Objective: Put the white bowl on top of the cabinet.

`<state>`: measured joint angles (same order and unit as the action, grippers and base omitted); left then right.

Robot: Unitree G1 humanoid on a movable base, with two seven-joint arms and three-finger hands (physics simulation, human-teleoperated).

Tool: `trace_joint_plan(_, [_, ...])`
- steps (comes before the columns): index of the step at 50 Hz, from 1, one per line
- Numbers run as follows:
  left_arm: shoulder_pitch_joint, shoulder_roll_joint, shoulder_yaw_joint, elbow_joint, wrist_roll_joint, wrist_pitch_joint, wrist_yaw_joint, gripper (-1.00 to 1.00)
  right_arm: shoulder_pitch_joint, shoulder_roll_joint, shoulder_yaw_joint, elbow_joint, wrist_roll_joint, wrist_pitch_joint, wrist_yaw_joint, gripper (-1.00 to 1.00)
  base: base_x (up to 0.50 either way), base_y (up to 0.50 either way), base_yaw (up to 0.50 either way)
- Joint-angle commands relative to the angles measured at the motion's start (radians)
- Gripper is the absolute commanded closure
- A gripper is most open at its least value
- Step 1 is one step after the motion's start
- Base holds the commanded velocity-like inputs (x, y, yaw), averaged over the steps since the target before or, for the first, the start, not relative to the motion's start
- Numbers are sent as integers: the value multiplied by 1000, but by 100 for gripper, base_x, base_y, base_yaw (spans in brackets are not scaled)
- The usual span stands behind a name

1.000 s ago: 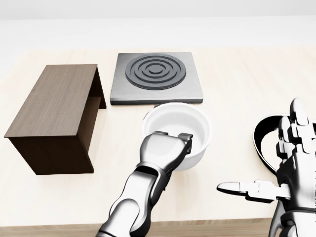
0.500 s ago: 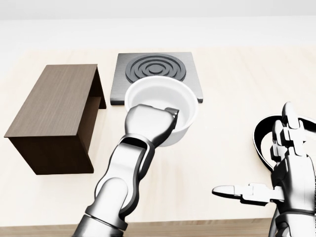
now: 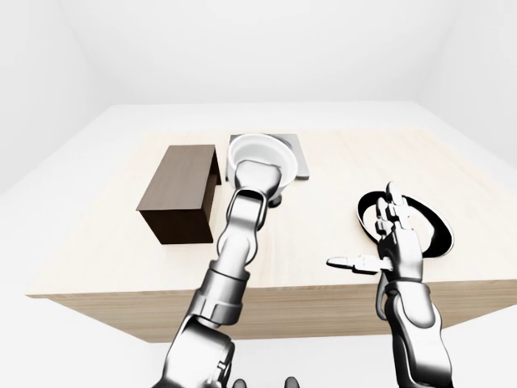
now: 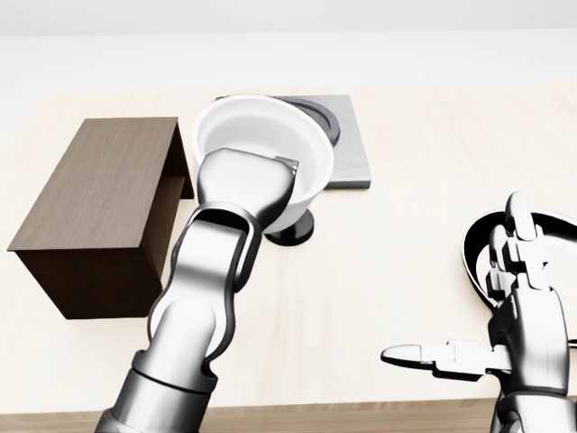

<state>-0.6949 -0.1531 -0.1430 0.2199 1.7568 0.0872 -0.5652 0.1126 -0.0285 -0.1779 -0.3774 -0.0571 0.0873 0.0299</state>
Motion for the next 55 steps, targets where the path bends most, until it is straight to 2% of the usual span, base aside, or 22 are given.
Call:
trace_joint_plan(1, [-29,22,24,-112,65,0,-64,100,6,3,6,-1,-5,0,0,-100,0,0,0])
trace_joint_plan(7, [-52,53,51,-173,100,0,-133,100,7,3,6,1,-5,0,1,-100,0,0,0])
trace_joint_plan(9, [-52,53,52,-174,102,0,-133,100,7,3,6,1,-5,0,1,-100,0,0,0])
trace_joint_plan(11, [-81,80,75,-213,121,0,-133,100,9,5,12,2,-10,0,0,-100,0,0,0])
trace_joint_plan(13, [-82,81,77,-214,122,0,-133,100,9,5,12,1,-10,0,-1,-100,0,0,0])
trace_joint_plan(20, [-96,129,113,-277,134,0,-133,100,11,7,23,15,-19,-1,-4,-100,0,0,0])
trace_joint_plan(33, [-98,189,150,-329,115,0,-133,100,15,8,30,18,-26,-7,-7,-100,0,0,0])
trace_joint_plan(38, [-88,224,174,-351,106,0,-133,100,22,10,32,4,-26,-2,-5,-100,0,0,0])
trace_joint_plan(46, [-66,260,196,-373,85,0,-133,100,24,11,35,11,-29,-11,-6,-100,0,0,0])
trace_joint_plan(55, [-47,301,219,-366,20,0,-133,100,26,12,36,9,-31,-10,-6,-100,0,0,0])
